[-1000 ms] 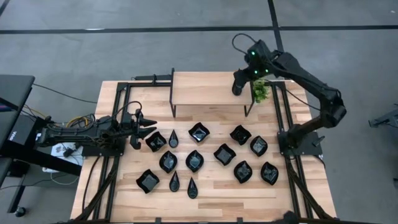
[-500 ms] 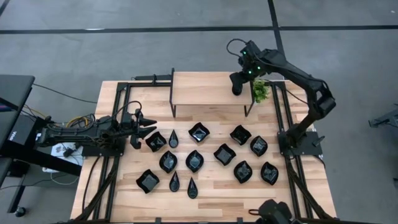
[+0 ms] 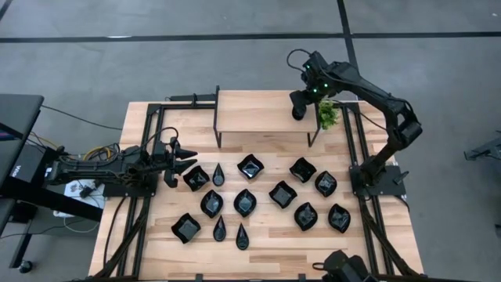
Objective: Pick & Place Mini shaped plates
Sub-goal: Stack the drop-shaped plate on top of the other drop-shaped plate on the shelf
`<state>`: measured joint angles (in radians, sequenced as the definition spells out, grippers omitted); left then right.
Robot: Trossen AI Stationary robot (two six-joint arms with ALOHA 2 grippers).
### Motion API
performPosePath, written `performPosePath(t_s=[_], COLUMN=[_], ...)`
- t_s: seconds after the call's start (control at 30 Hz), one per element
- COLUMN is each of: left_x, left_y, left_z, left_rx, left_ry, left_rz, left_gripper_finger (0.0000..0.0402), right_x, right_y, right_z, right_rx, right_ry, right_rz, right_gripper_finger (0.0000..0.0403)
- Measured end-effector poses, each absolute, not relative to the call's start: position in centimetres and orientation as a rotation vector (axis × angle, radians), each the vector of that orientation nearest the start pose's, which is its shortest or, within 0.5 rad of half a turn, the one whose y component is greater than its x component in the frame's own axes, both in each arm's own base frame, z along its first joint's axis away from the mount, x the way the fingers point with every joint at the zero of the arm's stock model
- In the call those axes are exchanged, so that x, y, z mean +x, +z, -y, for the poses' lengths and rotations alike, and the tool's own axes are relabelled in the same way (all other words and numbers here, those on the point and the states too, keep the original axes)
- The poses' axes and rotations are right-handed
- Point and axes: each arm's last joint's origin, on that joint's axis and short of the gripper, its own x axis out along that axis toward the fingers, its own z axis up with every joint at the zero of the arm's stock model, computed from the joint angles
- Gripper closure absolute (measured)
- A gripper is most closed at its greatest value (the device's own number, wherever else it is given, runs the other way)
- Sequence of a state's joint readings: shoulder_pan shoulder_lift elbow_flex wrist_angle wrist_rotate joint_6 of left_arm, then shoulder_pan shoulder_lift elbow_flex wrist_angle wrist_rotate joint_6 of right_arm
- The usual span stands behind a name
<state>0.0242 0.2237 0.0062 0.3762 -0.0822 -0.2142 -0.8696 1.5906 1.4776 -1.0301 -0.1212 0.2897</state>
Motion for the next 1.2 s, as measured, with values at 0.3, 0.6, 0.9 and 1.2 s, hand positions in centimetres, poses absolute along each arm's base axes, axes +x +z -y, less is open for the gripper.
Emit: performPosePath(t_s=[0.3, 0.6, 0.9, 1.2], left_x=[11.0, 11.0, 11.0, 11.0], left_y=[18.3, 18.3, 18.3, 18.3], left_z=[-0.5, -0.5, -0.5, -0.5], left_rx=[-0.218, -0.219, -0.219, -0.218], left_ry=[0.089, 0.088, 0.088, 0.088], left_rz=[0.170, 0.170, 0.174, 0.174], left_gripper_finger=[0.0263, 0.0263, 0.0263, 0.0263], right_x=[20.8, 21.0, 21.2, 21.2], right_y=[30.8, 30.1, 30.1, 30.1], right_z=[24.0, 23.8, 23.6, 23.6], right_rx=[0.803, 0.808, 0.804, 0.796], right_ry=[-0.848, -0.841, -0.828, -0.821], right_rz=[-0.917, -0.922, -0.924, -0.934], right_gripper_finger=[0.0403, 0.0403, 0.0403, 0.0392])
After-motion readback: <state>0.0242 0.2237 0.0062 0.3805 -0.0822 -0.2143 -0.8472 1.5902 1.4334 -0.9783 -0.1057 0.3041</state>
